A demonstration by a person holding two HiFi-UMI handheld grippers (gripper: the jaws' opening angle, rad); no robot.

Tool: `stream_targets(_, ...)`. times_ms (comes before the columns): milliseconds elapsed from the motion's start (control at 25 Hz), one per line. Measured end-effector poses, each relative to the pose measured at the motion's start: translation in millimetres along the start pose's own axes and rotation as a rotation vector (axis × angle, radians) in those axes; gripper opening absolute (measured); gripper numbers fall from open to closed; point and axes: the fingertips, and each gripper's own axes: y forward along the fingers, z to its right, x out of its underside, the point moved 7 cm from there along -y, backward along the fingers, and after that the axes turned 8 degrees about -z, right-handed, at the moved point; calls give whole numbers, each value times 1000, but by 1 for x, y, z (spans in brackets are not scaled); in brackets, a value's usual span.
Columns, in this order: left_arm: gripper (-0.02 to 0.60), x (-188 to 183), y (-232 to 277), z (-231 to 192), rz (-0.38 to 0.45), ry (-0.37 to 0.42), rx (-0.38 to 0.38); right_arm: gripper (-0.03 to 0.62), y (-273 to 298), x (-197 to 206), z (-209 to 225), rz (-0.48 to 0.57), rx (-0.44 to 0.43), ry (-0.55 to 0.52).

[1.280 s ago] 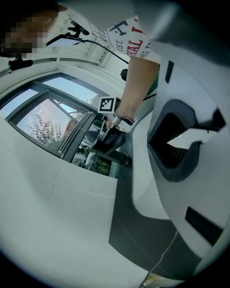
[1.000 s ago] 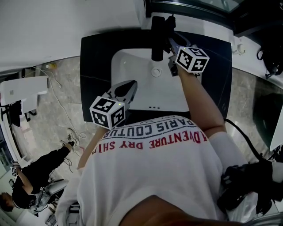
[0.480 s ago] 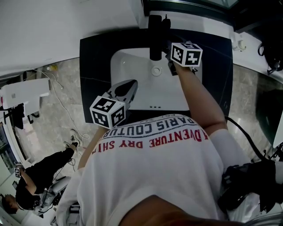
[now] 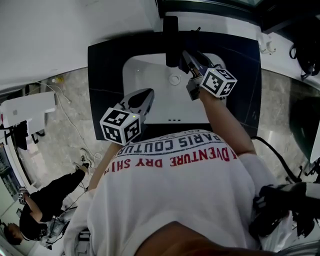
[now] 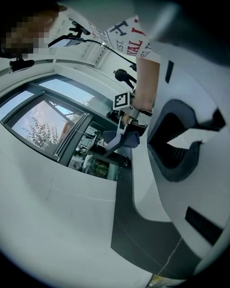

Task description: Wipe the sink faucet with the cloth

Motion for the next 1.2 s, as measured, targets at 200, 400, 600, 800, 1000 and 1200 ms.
stream_targets(200,2,5,3,1,-10,1,-2,67,8,15,-4,19,-139,88)
stream_targets(400,2,5,2,-1,-16,-2,-6,67,25,16,-1,44,-195,147)
stream_targets(600,2,8,-1,-7,-16,-21,-17,67,37,14,-2,35,-179,146)
stream_targets(800,2,8,-1,-8,-11,-28,-18,67,45,14,0,3,-143,99)
stream_targets(1000,2,8,-4,-10,-5,-34,-27,67,48,18,4,-73,-54,18)
stream_targets(1200,2,10,-4,-9,0,-42,-34,67,52,21,6,-129,9,-10)
